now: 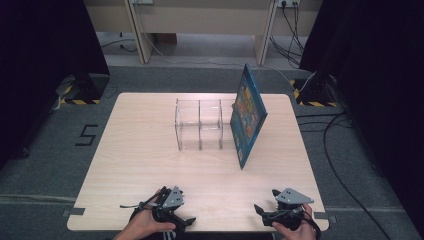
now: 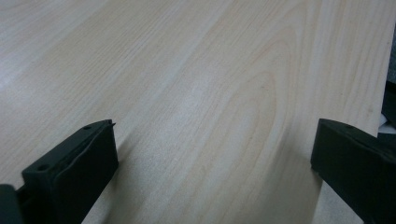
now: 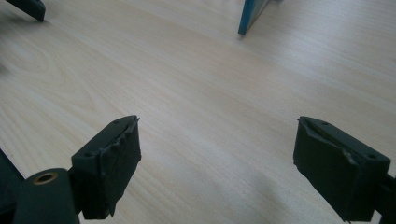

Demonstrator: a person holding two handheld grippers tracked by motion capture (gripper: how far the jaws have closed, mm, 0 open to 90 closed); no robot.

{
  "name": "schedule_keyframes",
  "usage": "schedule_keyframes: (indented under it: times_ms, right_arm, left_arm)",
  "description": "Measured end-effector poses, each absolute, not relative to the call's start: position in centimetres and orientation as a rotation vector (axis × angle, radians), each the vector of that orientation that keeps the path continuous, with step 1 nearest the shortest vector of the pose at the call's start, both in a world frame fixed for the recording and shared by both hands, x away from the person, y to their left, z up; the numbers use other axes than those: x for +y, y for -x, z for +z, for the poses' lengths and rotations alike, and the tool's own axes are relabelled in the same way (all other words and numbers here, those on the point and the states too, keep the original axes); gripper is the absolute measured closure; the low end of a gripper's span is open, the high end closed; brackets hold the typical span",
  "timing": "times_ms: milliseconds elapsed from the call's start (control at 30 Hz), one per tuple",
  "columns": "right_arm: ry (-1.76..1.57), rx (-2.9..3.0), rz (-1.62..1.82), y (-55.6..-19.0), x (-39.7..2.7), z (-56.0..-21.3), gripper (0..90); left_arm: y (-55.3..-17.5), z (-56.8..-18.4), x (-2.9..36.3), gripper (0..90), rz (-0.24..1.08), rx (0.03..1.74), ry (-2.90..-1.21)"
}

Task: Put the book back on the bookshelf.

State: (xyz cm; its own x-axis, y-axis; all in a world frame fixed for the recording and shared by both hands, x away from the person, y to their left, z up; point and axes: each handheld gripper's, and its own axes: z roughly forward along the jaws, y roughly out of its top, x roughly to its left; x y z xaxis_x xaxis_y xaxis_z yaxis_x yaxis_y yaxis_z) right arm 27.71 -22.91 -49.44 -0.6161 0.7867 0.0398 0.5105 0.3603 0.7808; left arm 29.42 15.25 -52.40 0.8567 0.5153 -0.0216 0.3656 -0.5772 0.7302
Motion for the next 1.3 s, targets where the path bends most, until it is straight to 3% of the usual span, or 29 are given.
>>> schedule_keyframes:
  times_ms: [667,1300]
  right_arm:
    - [-1.117,2.443,0.907,-27.8,-22.1,-51.0,15.0]
    - [-1.099,2.442,0.944,-27.7,-22.1,-51.2,13.3]
  left_arm:
    - [-29.4,-52.4,15.2,0.0,0.247,0.635,-2.248]
    - [-29.4,-52.4,15.2,0.0,0.246,0.634,-2.249]
